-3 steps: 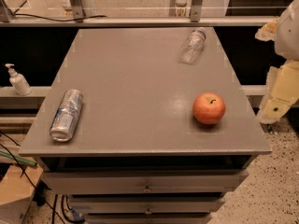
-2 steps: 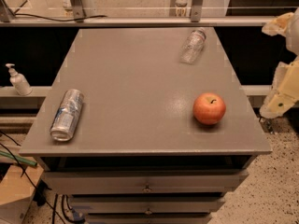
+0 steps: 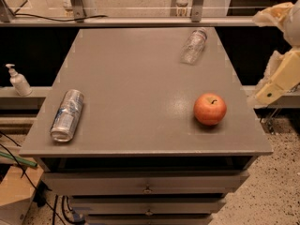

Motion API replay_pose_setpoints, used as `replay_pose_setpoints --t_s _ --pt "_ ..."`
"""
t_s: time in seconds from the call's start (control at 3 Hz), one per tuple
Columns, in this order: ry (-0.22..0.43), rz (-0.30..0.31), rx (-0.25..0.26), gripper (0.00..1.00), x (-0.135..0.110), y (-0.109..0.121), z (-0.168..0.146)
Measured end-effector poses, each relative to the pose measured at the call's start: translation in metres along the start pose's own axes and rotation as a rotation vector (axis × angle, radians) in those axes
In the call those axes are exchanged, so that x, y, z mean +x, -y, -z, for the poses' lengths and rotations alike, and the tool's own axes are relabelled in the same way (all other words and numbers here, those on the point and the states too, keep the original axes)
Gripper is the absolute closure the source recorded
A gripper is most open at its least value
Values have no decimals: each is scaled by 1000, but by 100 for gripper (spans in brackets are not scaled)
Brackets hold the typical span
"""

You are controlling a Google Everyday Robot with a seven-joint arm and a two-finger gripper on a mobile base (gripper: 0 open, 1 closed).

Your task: Move water bottle near redbull can

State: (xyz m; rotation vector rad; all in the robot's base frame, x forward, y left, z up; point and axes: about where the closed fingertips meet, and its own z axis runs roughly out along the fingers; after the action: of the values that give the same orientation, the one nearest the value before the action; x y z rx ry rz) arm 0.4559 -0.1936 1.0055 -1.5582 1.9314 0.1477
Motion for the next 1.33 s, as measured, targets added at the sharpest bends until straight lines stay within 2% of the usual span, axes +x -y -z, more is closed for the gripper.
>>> replay_pose_setpoints --t_s 0.33,0.67,1.33 --pt "-6 4 7 0 -1 -1 -1" --pt "49 -38 22 0 -11 3 -17" --pt "250 -204 113 0 -22 50 -77"
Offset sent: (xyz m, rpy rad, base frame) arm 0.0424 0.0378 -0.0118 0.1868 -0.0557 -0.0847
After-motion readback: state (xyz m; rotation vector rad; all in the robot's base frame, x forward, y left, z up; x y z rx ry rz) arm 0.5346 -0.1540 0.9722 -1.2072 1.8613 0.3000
